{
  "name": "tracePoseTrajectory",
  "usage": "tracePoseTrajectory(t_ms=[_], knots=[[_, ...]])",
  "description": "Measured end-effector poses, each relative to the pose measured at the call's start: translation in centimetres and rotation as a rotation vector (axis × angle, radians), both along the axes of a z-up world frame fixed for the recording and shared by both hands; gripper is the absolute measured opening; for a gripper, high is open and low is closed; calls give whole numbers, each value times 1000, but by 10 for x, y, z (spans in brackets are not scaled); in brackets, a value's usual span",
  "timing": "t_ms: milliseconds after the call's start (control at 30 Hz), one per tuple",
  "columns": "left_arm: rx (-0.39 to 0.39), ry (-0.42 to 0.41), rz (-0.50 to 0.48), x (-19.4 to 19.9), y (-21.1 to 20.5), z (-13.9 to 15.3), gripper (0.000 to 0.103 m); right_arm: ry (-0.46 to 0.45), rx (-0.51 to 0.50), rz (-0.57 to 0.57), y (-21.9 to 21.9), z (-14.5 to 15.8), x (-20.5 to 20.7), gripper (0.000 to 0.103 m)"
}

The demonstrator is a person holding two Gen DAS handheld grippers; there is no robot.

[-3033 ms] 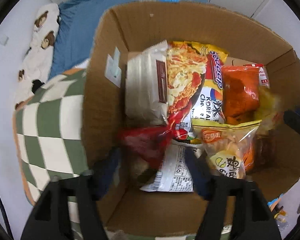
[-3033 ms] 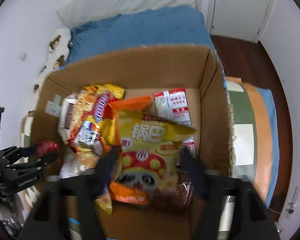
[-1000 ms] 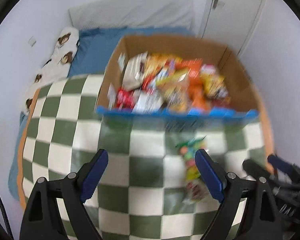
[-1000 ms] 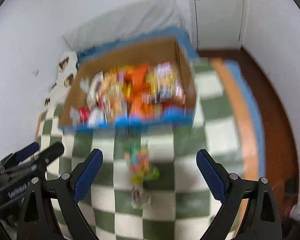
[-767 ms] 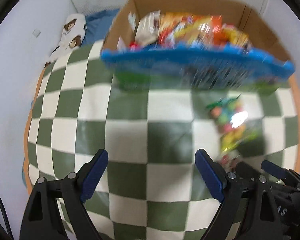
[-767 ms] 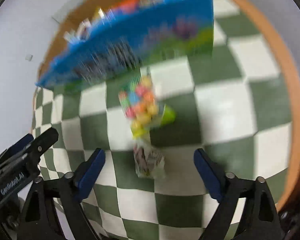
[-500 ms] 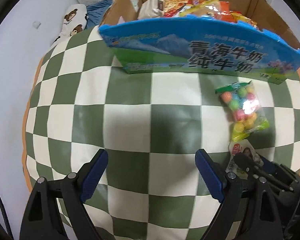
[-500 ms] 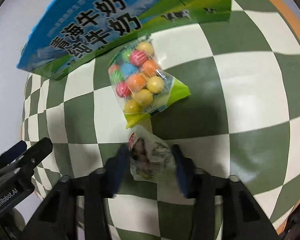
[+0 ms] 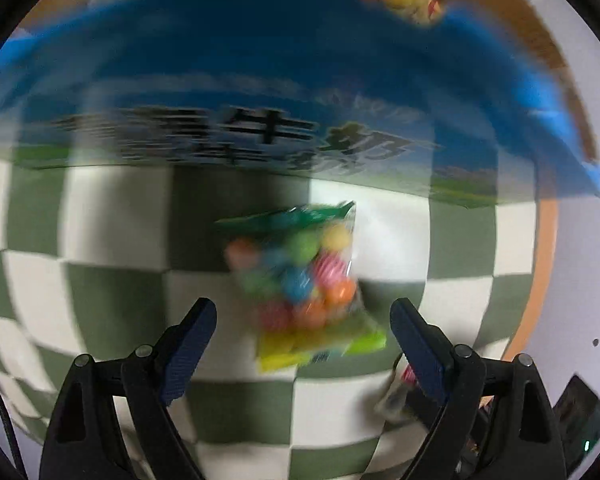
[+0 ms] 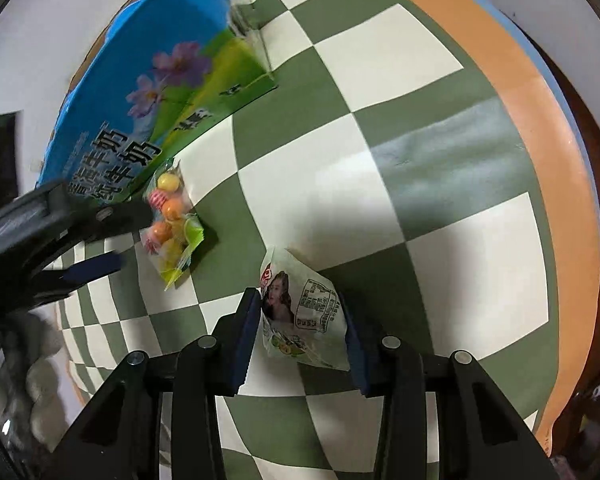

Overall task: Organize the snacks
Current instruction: 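Grasp the candy-ball bag with the left tool while the right tool grasps the small white packet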

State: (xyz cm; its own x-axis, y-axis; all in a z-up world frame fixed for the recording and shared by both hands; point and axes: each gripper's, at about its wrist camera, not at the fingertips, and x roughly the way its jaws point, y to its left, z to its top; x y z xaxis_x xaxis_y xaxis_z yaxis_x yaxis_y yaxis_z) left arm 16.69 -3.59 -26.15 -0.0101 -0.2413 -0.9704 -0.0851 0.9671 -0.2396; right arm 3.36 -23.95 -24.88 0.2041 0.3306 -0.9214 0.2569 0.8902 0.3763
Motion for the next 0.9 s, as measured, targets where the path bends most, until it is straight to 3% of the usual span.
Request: tracePoseTrajectory(t_ms=[67, 100, 133, 200, 467, 667, 900], knots=[[31, -57, -3, 0, -1, -1, 79, 8, 21, 2, -3, -4, 1, 42], [41, -60, -18, -2, -2, -2, 63, 10, 31, 4, -5, -6, 1, 42], [40, -58, -31, -5, -2, -3, 55, 11, 37, 5, -7, -6, 0, 42], [52, -53, -53, -15, -1, -6, 51, 16, 49, 9, -9, -7, -1, 42], [150, -78, -156, -100, 14, -12, 51, 38, 44, 86, 9, -8, -7, 42], [147, 16, -142, -175, 41, -26, 51, 93, 47, 194, 36, -13, -46, 42], [193, 6, -157, -188, 39, -39, 55, 89, 7, 218, 44, -27, -68, 47]])
